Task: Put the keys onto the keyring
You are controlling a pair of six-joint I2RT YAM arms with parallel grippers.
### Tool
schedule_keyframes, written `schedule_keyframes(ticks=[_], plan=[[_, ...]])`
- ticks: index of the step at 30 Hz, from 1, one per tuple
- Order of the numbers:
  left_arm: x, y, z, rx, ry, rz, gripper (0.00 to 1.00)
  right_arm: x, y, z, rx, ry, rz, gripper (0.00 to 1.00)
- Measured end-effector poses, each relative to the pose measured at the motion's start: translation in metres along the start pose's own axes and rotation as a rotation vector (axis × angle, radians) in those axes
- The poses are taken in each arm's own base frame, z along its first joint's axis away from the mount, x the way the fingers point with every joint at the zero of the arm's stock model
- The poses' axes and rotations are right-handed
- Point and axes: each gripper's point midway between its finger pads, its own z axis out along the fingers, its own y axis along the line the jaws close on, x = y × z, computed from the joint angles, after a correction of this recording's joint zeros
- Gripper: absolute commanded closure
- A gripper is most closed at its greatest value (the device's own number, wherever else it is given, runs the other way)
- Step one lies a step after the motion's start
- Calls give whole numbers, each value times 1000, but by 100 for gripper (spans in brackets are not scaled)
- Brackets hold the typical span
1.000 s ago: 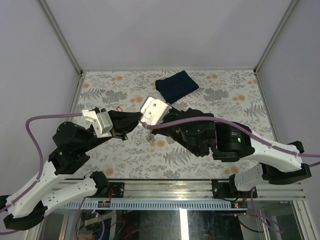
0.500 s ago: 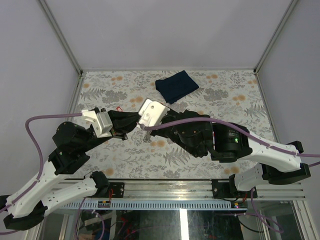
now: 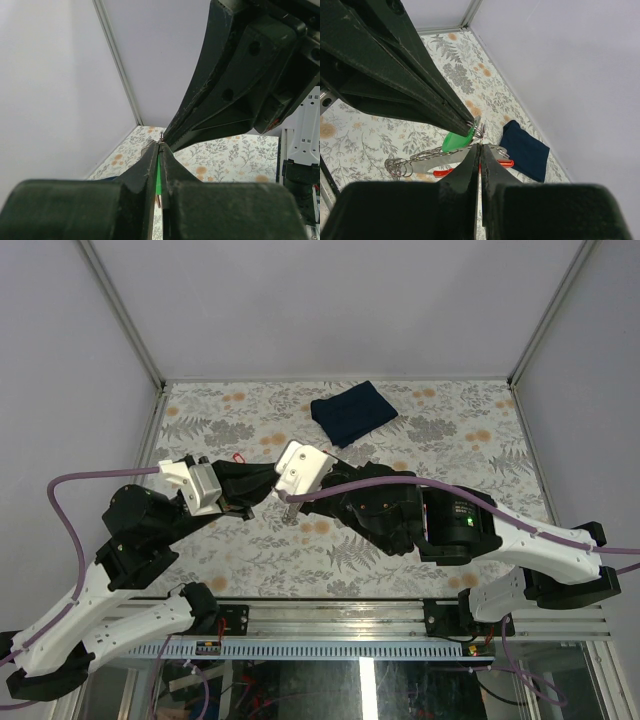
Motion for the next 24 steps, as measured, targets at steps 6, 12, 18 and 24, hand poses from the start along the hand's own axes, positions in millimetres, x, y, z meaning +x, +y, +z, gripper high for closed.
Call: schedule_keyframes(ticks=[6, 12, 18, 24], plan=[[-1, 0, 1, -1, -5, 0, 100, 0, 3, 1, -14, -3, -2, 100], [1, 0, 3, 0, 1, -7, 100, 5, 6, 3, -19, 8, -10, 100], [4, 0, 4, 2, 9, -10, 100, 8, 7, 4, -17, 17, -17, 100], [5, 0, 5, 2, 11, -10, 100, 10, 7, 4, -12, 12, -16, 100]])
